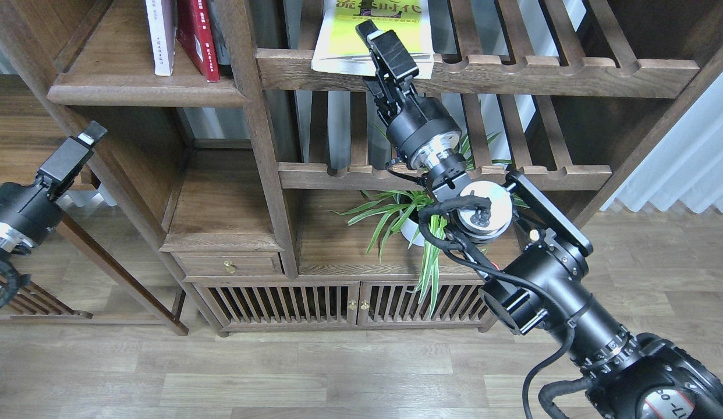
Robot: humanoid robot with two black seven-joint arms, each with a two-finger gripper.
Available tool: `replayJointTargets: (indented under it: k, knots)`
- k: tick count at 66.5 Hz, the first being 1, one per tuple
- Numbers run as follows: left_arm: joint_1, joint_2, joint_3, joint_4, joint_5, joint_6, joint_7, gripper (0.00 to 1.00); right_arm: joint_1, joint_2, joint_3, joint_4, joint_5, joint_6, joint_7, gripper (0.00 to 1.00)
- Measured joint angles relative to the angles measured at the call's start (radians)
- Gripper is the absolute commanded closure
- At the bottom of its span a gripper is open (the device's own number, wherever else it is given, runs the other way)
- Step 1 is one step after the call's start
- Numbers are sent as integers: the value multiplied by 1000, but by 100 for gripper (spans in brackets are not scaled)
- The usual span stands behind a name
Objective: Organize books on shelf
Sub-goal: 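Reach the right gripper to the yellow-covered book and grasp its edge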
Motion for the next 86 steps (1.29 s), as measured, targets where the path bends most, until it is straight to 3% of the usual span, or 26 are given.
replayJointTargets:
  k: [26, 43, 73, 86]
  knots:
    - [-1, 0, 0, -1, 0, 0, 0, 5, 13, 0, 15, -9, 1, 0, 0, 26]
    - [-2, 0, -1, -2, 0, 0, 0, 5, 16, 0, 15, -9, 2, 0, 0, 38]
    - [-2, 1, -20, -3, 0, 0, -1, 5, 32, 0, 4, -15, 0, -6, -6, 72]
    - [-2, 2, -35, -3, -1, 0, -1, 5, 37, 0, 0, -16, -2, 3, -10, 79]
